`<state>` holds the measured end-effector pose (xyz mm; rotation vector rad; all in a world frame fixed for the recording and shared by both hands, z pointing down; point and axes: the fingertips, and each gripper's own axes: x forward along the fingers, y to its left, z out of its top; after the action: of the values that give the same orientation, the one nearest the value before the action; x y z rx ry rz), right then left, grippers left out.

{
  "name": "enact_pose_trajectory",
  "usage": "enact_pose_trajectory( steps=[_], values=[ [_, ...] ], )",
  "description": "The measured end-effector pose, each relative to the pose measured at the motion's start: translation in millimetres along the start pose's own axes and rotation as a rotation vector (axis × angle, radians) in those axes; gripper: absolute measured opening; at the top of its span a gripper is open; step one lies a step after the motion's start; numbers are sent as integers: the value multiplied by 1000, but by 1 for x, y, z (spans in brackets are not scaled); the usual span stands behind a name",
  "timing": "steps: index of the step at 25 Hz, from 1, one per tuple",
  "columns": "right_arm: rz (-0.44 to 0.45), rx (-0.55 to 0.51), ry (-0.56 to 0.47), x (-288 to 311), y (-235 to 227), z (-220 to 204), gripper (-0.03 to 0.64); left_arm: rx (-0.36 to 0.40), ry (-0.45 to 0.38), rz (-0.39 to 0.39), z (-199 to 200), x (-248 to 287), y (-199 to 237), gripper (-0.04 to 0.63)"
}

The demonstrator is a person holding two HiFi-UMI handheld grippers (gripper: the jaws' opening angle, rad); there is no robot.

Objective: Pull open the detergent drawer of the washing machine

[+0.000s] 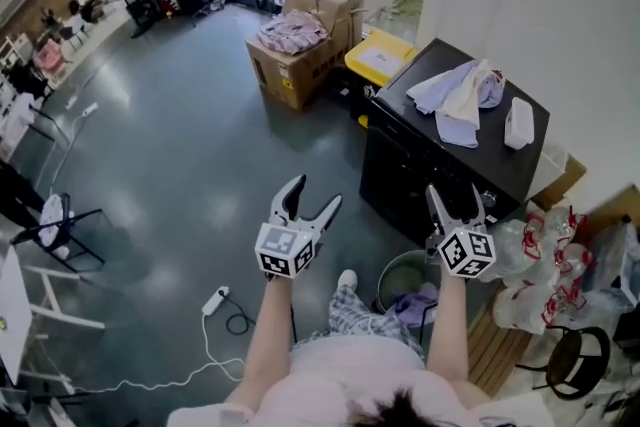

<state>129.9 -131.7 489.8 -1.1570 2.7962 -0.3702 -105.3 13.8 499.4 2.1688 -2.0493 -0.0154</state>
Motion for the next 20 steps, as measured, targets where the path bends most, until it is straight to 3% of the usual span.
enact_pose_trajectory(
  steps=[8, 20],
  values=[
    [-51, -5, 13, 100, -12, 15, 454, 25, 16, -81, 28, 97, 53, 345],
    [-205, 11, 2, 146, -48, 23, 454, 34, 68, -240, 32, 204, 77, 345]
  ],
)
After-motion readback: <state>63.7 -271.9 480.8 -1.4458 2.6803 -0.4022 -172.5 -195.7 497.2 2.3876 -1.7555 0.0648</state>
